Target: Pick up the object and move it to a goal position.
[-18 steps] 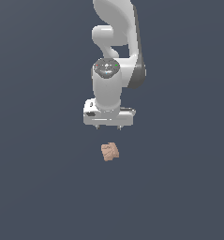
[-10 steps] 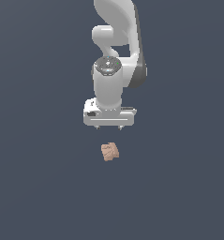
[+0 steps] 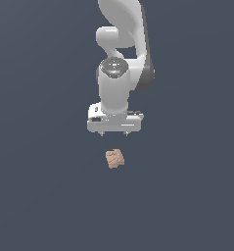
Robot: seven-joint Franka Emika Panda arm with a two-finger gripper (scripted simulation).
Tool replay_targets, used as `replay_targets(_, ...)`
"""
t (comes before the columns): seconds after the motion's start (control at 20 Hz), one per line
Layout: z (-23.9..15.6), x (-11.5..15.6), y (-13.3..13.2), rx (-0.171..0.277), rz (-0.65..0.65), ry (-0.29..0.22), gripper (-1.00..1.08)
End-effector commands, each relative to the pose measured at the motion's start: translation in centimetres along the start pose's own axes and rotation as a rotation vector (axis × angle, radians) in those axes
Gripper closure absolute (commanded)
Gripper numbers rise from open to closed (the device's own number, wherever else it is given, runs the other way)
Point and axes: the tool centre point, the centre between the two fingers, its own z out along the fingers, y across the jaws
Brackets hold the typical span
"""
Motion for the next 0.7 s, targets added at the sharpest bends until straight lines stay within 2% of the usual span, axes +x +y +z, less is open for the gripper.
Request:
replay_targets(0.0, 0.3, 0.2, 0.0, 0.000, -0.014, -0.001, -0.92)
replay_targets(0.65, 5.1, 3.2, 0.0, 0.005, -0.225, -0.005, -0.92)
